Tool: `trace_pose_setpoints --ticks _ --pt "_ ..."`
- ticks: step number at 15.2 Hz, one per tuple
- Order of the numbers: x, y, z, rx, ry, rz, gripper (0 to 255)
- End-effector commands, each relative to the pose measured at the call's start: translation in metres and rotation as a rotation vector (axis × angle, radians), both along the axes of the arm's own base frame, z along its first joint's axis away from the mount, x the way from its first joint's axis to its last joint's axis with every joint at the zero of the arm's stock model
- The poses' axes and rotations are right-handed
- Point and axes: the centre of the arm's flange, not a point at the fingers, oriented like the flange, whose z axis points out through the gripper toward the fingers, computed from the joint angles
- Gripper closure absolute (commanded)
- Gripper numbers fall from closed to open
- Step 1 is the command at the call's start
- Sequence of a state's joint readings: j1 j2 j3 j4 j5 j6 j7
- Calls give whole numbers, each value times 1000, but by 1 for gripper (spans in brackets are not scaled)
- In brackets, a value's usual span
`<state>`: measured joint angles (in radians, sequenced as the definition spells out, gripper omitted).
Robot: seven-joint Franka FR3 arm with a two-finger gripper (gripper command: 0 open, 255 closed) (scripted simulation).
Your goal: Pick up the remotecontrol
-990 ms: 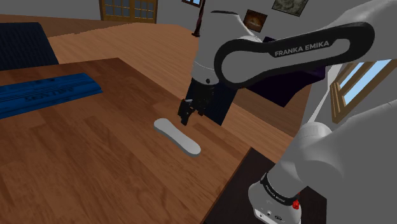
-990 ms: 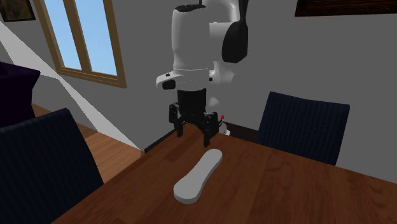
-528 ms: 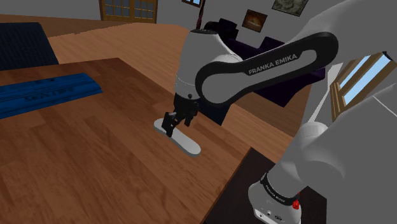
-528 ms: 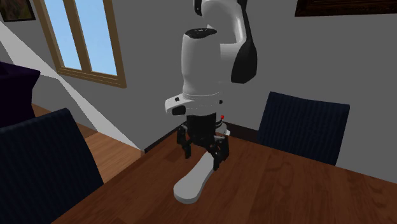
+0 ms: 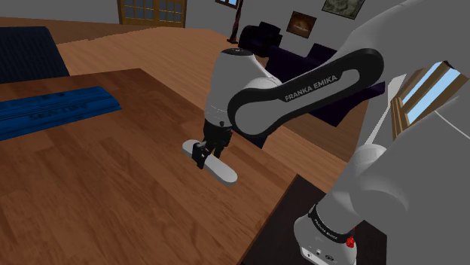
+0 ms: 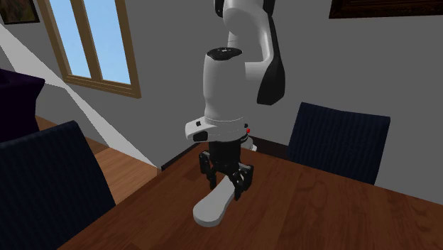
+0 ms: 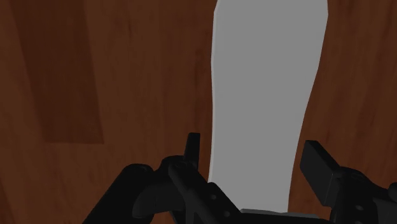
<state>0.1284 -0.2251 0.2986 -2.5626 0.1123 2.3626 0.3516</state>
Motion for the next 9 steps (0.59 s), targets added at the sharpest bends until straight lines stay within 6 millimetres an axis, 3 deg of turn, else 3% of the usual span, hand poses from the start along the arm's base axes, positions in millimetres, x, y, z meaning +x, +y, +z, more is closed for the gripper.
trace_pose_setpoints --ticks 1,9 --pt "0 0 -1 0 1 0 255" --pt "0 0 4 0 1 -1 255"
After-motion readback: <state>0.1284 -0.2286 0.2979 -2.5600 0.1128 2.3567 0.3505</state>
